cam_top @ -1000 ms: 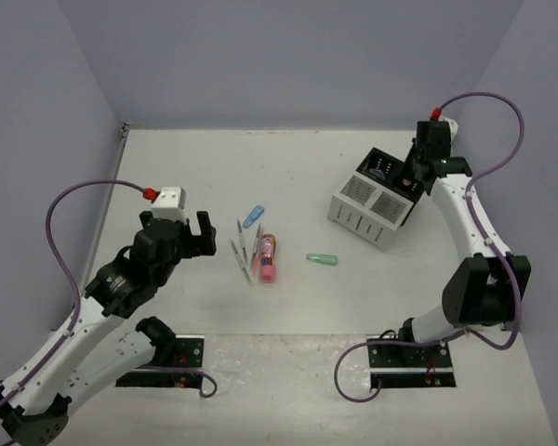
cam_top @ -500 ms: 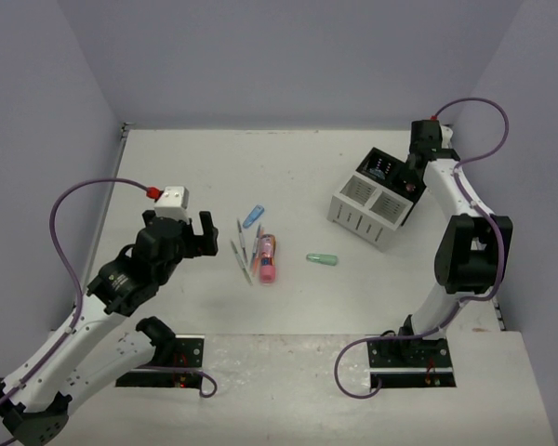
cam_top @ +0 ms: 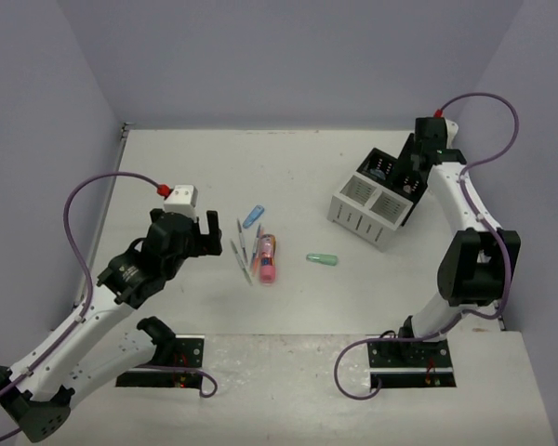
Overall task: Sort the stationery into containers
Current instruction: Place the stationery in the storage box, then pick up the stationery from the center of the board.
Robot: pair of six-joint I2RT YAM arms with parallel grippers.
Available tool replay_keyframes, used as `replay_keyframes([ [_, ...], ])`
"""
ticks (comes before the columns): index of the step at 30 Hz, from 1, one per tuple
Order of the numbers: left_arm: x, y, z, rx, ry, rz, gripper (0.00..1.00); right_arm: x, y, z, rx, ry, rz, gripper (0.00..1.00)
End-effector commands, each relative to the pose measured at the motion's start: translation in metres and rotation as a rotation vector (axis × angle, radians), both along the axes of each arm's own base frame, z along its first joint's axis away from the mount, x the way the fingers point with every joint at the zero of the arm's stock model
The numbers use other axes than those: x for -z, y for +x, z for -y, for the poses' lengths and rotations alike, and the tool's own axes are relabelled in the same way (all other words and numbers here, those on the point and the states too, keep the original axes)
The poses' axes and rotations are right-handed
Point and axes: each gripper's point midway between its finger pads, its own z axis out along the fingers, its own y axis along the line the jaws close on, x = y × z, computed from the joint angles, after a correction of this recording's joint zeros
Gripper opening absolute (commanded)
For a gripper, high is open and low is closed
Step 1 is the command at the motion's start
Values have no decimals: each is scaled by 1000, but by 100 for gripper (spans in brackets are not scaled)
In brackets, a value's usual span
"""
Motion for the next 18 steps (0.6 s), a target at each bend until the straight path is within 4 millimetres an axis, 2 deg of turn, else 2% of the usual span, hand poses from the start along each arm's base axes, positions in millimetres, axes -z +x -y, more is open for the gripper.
replay_keyframes([
  [1,-7,6,0,-1,15,31,100,-71,-21,-42,-113,-77,143,71],
  [2,-7,6,0,-3,13,33,100,-80,-28,-68,-222,-99,169,72],
  [3,-8,6,-1,-6,11,37,100,-86,-35,-103,-381,-105,189,73],
  [4,-9,5,-2,-10,7,42,100,-86,-46,-146,-580,-94,196,78],
  [5,-9,5,-3,-13,5,44,100,-79,-65,-179,-730,-70,175,96],
  [6,-10,5,-3,-13,3,47,100,-69,-77,-201,-855,-63,138,99],
  [8,-10,4,-3,-12,0,49,100,-47,-102,-227,-992,-98,37,99],
  [9,-11,4,-3,-14,-1,49,100,-26,-115,-236,-1039,-132,-56,99],
  [11,-11,4,-4,-15,-3,52,100,18,-134,-241,-1074,-214,-234,99],
  [14,-13,3,-4,-12,-13,62,100,69,-146,-233,-1093,-288,-420,95],
  [18,-14,2,-4,-10,-17,65,100,109,-153,-236,-1137,-278,-541,93],
])
